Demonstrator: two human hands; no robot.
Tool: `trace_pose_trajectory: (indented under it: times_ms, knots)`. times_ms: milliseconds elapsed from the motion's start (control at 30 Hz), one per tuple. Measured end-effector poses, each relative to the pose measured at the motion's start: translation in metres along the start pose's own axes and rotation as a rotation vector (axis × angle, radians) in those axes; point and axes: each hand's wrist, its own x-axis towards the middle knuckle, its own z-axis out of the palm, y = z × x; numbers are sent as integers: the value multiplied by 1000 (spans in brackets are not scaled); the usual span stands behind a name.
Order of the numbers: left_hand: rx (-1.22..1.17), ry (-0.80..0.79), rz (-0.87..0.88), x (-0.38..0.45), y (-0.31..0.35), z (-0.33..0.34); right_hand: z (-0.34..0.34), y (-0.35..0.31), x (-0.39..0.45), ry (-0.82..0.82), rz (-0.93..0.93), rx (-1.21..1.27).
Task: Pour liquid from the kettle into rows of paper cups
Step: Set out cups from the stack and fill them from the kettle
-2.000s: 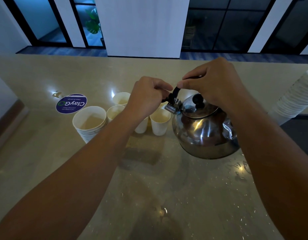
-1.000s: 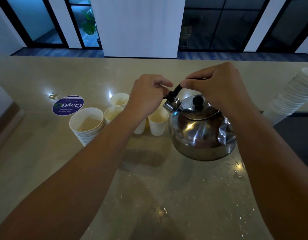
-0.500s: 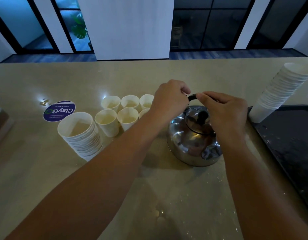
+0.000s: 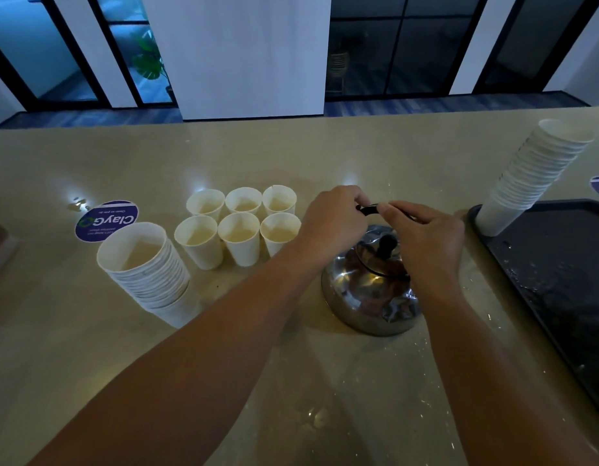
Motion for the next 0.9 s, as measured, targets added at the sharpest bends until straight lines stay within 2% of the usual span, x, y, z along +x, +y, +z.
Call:
trace_pose_trajectory:
  times_ms: [200,300,400,533,700,767,833,900]
  knots:
    - [-11,-27,-6,-5,-5,-4,-2,-3,3,-53,-30,-177]
    - [-13,-55,13,-26,-10,-10,0,-11,4,-27,-186,-389]
    - [-18,12,65,-67,-23,-16,6,-31,-5,-66,-290,-367]
    - [-112,296,215,-132,-50,-30,32,-50,-30,-225,-418,-266]
    - [-64,940,248,-179,-76,-69,67,-60,-68,-552,-506,-194]
    - [-35,1121,278,-181,-97,-88,77,-66,-81,-663,-508,-163]
    - [-43,1183,239,-180,-119,-98,88,-72,-90,-729,-535,-150]
    - [-104,1129,87,-180,-135,-96,100,-77,-100,-802,-581,-166]
